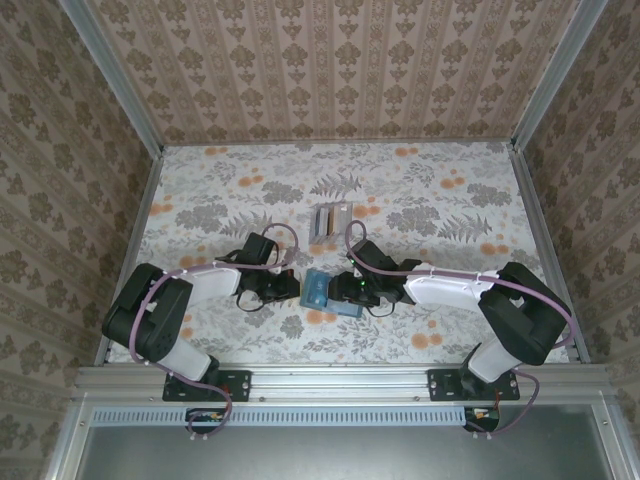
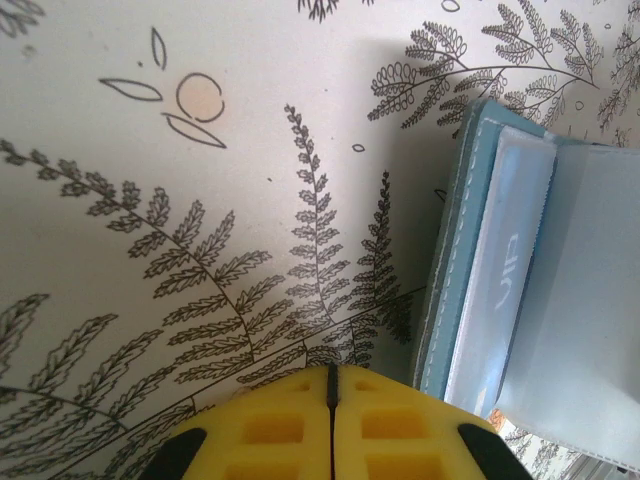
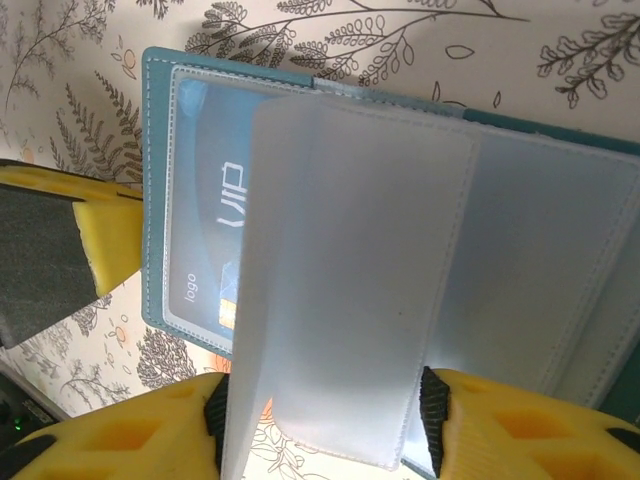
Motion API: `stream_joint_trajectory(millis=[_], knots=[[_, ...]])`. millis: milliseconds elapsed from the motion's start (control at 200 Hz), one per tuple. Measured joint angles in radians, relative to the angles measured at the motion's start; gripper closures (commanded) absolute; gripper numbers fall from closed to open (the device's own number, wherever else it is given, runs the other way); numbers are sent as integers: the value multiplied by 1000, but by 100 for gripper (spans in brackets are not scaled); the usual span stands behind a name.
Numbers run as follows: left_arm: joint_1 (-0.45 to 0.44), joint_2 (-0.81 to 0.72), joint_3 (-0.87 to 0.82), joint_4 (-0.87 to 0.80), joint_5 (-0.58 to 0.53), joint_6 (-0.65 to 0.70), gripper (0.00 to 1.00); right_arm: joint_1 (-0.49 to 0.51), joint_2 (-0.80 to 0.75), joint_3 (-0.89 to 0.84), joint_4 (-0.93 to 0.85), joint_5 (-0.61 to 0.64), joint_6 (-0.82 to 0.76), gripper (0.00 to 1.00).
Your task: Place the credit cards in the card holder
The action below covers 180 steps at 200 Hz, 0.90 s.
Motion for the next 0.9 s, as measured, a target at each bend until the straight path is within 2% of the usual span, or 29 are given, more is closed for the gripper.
stream_joint_trajectory(millis=[20,40,120,460,900], knots=[[-1,0,0,0,-2,0,87,0,0,0,1,-2,-4,29],[-2,0,0,1,-3,0,86,0,0,0,2,-4,0,18],[-4,-1,0,5,-2,0,82,0,0,0,15,-14,-6,1],[-10,-8,3,5,-2,0,77,2,0,0,68,-40,-5,0],[-10,-10,3,5,-1,0,75,2,-131,-19,-113,40,-32,1]])
